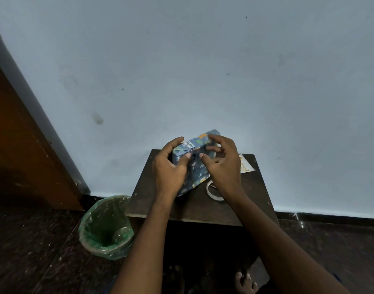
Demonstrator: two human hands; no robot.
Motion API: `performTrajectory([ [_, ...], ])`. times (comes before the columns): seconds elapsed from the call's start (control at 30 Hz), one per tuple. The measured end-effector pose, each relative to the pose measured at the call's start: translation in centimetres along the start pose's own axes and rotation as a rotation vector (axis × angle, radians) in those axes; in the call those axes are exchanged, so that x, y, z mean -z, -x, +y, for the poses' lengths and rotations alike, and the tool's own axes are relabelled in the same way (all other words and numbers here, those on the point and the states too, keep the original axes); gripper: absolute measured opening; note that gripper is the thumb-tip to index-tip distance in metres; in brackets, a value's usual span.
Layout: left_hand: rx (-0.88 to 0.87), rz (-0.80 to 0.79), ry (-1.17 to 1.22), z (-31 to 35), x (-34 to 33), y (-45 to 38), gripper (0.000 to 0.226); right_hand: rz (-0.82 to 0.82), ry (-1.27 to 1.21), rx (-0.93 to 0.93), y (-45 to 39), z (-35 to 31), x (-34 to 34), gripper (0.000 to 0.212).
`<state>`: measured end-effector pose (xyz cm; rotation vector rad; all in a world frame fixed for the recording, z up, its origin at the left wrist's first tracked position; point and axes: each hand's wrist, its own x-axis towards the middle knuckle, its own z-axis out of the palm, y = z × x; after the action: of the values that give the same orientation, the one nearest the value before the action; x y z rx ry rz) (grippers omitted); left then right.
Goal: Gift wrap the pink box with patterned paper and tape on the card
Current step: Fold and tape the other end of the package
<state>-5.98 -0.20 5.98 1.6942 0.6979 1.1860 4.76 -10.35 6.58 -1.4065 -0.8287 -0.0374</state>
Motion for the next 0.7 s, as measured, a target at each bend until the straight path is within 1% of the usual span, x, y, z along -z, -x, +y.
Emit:
performTrajectory([
  [0.07, -0.026, -0.026, 0.033, 0.0, 0.2, -0.1, 0.043, 0.045, 0.088, -0.033, -0.2, 0.7, 0.2, 0.071],
  [0.13, -0.046, -0.075, 0.062, 0.1, 0.2, 0.0, 0.045, 0.055, 0.152, -0.139, -0.5, 1.5, 0.5, 0.090],
  [0.2, -0.054, -0.110, 0.062, 0.1, 0.1, -0.1, 0.045, 0.027, 0.047, -0.253, -0.7, 1.5, 0.7, 0.098],
  [0.27, -0.063, -0.135, 0.036, 0.0, 0.3, -0.2, 0.044, -0.009, -0.134, -0.313, -0.8, 1.2, 0.8, 0.090],
  [0.3, -0.072, -0.143, 0.026, -0.1, 0.5, -0.2, 0.042, -0.013, -0.169, -0.316, -0.9, 1.2, 0.8, 0.084],
  [0.4, -0.122, -0.149, -0.006, -0.1, 0.9, -0.3, 0.037, -0.003, -0.153, -0.295, -0.8, 1.3, 0.7, 0.076],
  [0.57, -0.188, -0.100, -0.109, -0.2, 0.9, -0.5, 0.032, 0.009, -0.139, -0.271, -0.6, 1.3, 0.5, 0.075],
  [0.7, -0.206, -0.098, -0.136, -0.4, 1.0, -0.5, 0.030, 0.011, -0.123, -0.250, -0.6, 1.4, 0.5, 0.072],
])
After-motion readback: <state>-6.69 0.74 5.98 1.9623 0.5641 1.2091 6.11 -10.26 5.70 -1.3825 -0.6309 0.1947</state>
